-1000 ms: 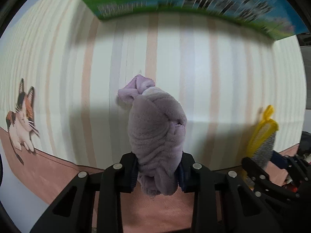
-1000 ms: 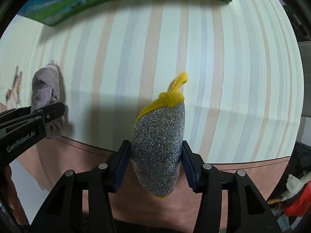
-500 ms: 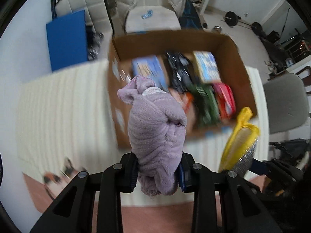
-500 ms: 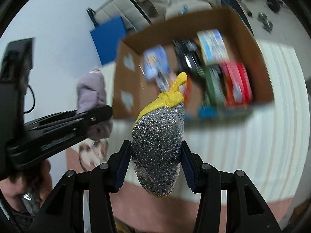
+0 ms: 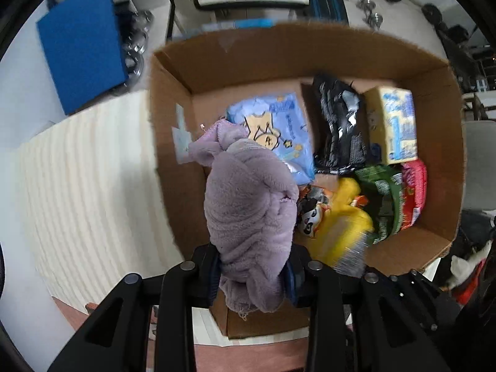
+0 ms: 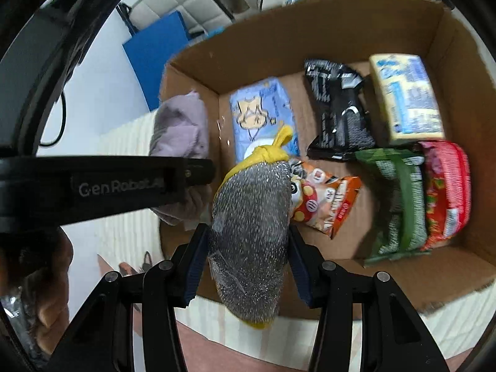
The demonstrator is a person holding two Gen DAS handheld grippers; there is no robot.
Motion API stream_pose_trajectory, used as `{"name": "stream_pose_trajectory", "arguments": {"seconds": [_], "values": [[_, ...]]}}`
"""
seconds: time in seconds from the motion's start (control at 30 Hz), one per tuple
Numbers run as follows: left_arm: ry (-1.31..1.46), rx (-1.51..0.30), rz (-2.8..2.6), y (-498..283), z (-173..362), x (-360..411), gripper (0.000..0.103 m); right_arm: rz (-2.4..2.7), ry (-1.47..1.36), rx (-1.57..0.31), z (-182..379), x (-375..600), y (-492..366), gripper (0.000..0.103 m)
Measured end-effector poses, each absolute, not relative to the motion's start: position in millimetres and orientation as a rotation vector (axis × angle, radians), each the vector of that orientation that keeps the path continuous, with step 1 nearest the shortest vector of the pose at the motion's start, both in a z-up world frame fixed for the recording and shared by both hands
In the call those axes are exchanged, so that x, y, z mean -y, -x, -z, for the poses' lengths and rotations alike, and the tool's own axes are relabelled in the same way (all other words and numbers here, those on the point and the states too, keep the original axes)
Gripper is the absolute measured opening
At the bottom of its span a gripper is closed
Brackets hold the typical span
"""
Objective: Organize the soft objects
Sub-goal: 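Carry the sock and scrubber into the box and release them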
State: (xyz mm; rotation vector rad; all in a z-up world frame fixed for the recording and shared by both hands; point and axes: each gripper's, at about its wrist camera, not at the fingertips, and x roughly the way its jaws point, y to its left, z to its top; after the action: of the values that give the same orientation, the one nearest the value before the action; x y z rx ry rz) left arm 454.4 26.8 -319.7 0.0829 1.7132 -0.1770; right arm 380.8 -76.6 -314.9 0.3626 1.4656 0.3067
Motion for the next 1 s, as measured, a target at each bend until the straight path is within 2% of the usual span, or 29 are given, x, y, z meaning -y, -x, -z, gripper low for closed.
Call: {"name": "stream_pose_trajectory", "arguments": {"seconds": [0.07, 0.1, 0.13, 0.2, 0.33, 0.37, 0.43, 0.5, 0.7, 0.73, 0.77, 1.0], "values": [[-0.083, -1.742, 0.165, -459.1, 330.2, -26.7, 0.035, -0.317, -0.344, -1.515, 329.8, 70.8, -386.7, 0.060], [-0.091, -1.752, 0.154, -461.2, 333.2, -27.1, 0.036, -0.325, -0.347, -1.534, 335.3, 69.7, -388.5, 0.069], [-0.091, -1.761, 0.153, -463.5, 337.5, -27.3, 0.037, -0.322, -0.329, -1.543, 338.1, 68.3, -390.2, 0.085], [-0.091, -1.755, 0.163, -465.8, 337.9, -26.7, 0.053, -0.321, -0.285, -1.539, 339.4, 66.7, -391.3, 0.093], [-0.063, -1.736, 0.186, -469.6, 331.8, -26.0, 0.065, -0.292, -0.270, -1.556, 343.8, 75.8, -393.8, 0.093], [-0.072, -1.726, 0.186, -469.8, 329.0, -25.2, 0.079, -0.288, -0.275, -1.561, 343.8, 78.6, -393.9, 0.093], [-0.068, -1.708, 0.199, -470.0, 323.6, -23.6, 0.087, -0.279, -0.258, -1.563, 342.0, 80.8, -393.6, 0.099], [-0.065, -1.696, 0.201, -470.2, 316.3, -22.5, 0.087, -0.271, -0.232, -1.556, 336.1, 83.2, -391.7, 0.103], [-0.010, -1.598, 0.216, -461.8, 288.7, -22.6, 0.090, -0.175, -0.179, -1.498, 315.4, 102.9, -387.3, 0.103], [0.001, -1.574, 0.217, -458.3, 284.7, -22.6, 0.093, -0.153, -0.166, -1.483, 307.4, 105.5, -387.3, 0.103], [0.006, -1.551, 0.213, -455.5, 277.3, -23.5, 0.101, -0.131, -0.149, -1.470, 304.4, 111.7, -385.3, 0.103], [0.045, -1.376, 0.140, -407.8, 247.6, -22.8, 0.102, -0.001, -0.028, -1.378, 273.0, 156.5, -365.8, 0.103]]}}
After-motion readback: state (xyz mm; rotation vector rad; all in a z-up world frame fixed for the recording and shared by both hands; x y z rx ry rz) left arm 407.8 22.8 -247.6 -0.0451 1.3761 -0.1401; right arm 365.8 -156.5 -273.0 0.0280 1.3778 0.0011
